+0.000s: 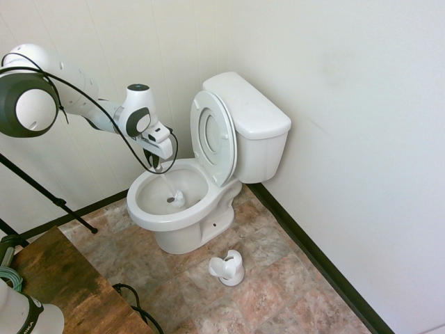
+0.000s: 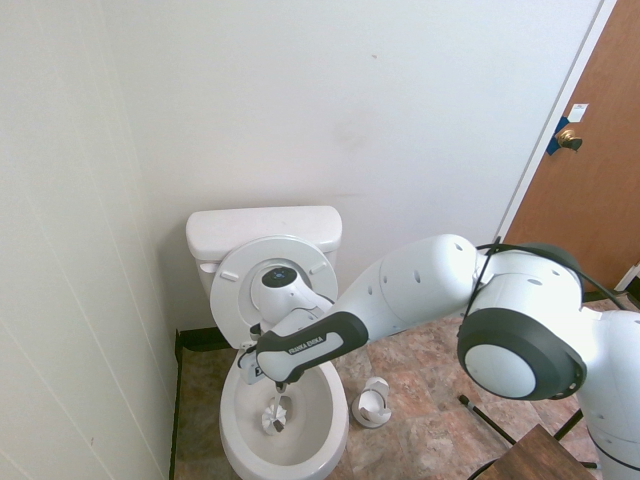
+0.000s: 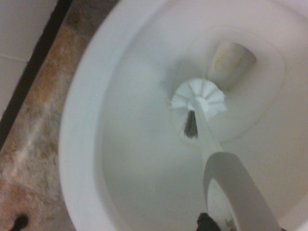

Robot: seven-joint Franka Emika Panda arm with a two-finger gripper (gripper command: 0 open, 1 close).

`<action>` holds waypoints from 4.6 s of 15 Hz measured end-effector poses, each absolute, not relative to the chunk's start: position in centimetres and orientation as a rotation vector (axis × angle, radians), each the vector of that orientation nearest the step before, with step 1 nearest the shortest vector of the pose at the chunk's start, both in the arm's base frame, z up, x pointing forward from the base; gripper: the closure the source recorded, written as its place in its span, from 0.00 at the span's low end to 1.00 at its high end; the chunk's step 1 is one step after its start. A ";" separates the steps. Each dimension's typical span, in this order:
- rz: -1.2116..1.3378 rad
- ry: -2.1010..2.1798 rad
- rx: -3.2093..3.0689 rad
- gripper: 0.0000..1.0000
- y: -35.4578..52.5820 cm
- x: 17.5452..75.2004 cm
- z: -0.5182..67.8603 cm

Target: Clean the toilet

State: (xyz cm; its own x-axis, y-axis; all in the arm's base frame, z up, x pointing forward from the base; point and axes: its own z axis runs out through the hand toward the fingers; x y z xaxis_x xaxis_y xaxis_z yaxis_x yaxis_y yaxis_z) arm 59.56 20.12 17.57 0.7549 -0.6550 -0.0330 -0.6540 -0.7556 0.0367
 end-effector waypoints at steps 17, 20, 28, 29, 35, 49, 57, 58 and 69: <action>-0.001 -1.352 2.914 1.00 6.4 67.6 18.3; 0.053 -1.377 2.918 1.00 7.3 69.4 19.1; 0.100 -1.373 2.957 1.00 12.3 71.2 21.0; 0.111 -1.371 2.964 1.00 13.2 71.4 21.4; 0.024 -1.341 2.955 1.00 14.1 71.0 24.1; 0.056 -1.468 2.929 1.00 -2.2 57.3 40.4; -0.065 -1.613 2.776 1.00 -12.3 55.9 32.1; -0.082 -1.624 2.758 1.00 -13.3 56.0 30.7; -0.228 -1.676 2.651 1.00 -17.6 61.9 15.9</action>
